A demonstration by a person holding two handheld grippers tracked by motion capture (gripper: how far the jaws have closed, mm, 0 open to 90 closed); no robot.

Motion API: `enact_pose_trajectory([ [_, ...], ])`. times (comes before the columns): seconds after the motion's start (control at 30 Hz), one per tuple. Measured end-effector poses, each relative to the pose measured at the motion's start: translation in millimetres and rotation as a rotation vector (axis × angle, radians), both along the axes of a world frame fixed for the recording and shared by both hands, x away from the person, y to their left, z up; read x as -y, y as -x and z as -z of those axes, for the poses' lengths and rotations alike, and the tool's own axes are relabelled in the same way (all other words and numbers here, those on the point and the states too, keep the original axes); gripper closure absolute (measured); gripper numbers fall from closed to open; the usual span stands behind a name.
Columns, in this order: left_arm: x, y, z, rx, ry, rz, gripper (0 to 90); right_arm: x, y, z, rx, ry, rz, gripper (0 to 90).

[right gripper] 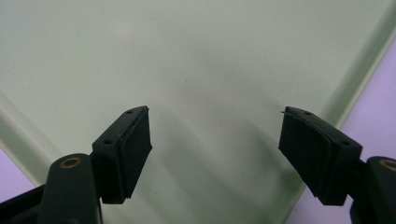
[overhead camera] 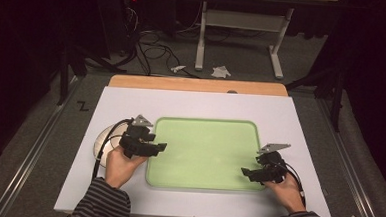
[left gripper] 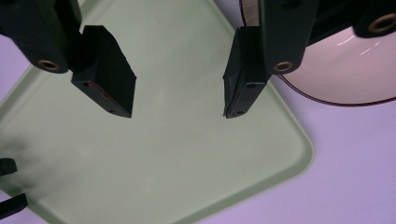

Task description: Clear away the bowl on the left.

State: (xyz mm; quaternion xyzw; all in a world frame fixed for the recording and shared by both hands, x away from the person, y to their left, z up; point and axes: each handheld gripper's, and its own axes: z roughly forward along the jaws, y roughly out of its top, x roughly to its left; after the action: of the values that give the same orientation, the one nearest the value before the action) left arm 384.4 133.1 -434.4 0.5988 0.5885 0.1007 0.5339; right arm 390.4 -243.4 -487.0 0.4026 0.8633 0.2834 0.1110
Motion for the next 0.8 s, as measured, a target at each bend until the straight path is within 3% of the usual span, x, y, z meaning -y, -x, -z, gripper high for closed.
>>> enact_pose_trajectory([
  [0.4, -20.9, -4.7, -7.2, 0.008, 0.032, -0.071, 43.9, 0.0, 0.2, -0.1, 0.0, 0.0, 0.0, 26.5],
  [0.8, -38.6, -10.1, -6.6, -0.006, 0.034, -0.12, 43.7, -0.1, 0.2, 0.2, -0.004, -0.001, 0.0, 26.4],
])
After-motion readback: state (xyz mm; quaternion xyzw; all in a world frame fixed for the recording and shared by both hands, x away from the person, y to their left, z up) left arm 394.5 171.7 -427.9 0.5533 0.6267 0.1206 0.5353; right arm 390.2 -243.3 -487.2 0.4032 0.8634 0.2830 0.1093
